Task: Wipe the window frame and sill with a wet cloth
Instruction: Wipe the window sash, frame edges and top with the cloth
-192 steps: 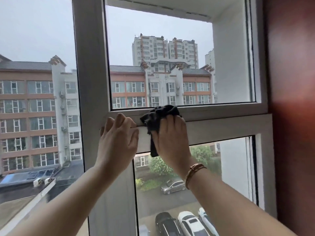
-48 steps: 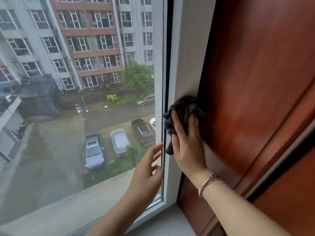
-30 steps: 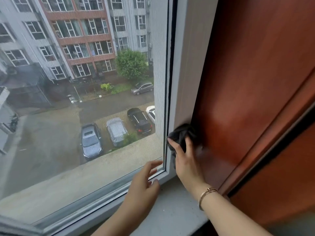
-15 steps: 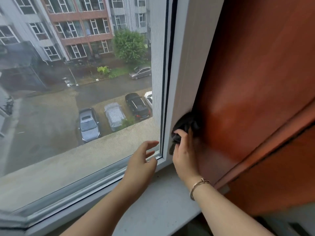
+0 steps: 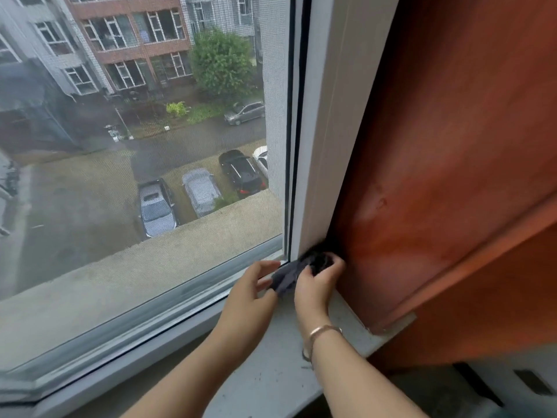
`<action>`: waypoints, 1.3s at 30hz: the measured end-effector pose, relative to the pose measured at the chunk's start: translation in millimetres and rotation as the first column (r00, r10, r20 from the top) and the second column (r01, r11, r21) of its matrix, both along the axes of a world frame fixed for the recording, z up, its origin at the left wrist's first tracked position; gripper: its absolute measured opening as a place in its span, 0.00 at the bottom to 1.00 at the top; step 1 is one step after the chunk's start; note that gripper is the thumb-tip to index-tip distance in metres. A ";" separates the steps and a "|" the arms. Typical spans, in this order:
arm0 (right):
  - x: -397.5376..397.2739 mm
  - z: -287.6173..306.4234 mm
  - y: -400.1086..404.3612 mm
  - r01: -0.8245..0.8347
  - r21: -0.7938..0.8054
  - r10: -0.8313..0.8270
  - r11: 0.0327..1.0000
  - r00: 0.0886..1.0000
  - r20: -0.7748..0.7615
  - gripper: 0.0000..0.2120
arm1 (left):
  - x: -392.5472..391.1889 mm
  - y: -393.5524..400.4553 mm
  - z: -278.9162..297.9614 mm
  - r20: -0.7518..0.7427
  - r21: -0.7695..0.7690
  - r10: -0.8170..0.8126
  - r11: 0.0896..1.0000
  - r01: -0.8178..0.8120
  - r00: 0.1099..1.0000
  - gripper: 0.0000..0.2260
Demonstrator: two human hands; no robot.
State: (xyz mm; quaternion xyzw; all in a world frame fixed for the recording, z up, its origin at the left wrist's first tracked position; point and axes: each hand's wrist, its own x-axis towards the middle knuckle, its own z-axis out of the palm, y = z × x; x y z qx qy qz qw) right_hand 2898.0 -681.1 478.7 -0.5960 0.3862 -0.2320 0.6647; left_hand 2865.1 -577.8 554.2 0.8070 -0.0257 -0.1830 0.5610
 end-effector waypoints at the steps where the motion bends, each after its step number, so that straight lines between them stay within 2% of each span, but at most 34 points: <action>1: 8.2 0.1 1.1 0.069 0.137 -0.066 0.988 0.998 -0.024 0.22 | -1.5 2.2 0.6 0.000 0.005 -0.002 1.000 0.002 1.000 0.21; 3: 21.2 3.9 -1.0 0.159 0.379 -0.135 0.912 0.987 -0.089 0.24 | -5.0 7.0 2.8 -0.003 0.015 -0.012 1.000 0.012 1.000 0.21; 4: 25.7 7.2 -4.0 0.187 0.432 -0.152 0.882 0.982 -0.115 0.24 | -5.6 9.4 3.4 -0.004 0.016 -0.014 1.000 0.014 1.000 0.21; 12: 26.6 60.9 -7.9 0.111 0.518 -0.097 0.848 0.994 -0.055 0.22 | -20.3 15.3 22.5 0.011 0.029 -0.050 0.998 0.049 0.999 0.21; 20: 14.0 163.7 -15.2 0.031 0.433 -0.097 0.901 0.987 0.131 0.22 | -28.6 10.9 80.3 0.098 -0.009 -0.071 0.997 0.072 0.993 0.21; 25: 10.4 254.8 -15.5 -0.001 0.339 -0.069 0.941 0.979 0.194 0.16 | -27.8 10.0 162.5 0.231 -0.046 -0.048 0.997 0.060 0.972 0.22; 34: 7.6 409.8 -22.1 -0.114 0.227 0.039 0.967 0.950 0.311 0.18 | -19.3 -1.8 309.0 0.418 -0.080 -0.034 0.994 0.074 0.908 0.21; 39: 7.0 542.0 -32.6 -0.229 0.086 0.181 0.970 0.908 0.379 0.14 | -6.6 -23.8 415.9 0.523 -0.107 -0.005 0.992 0.072 0.852 0.21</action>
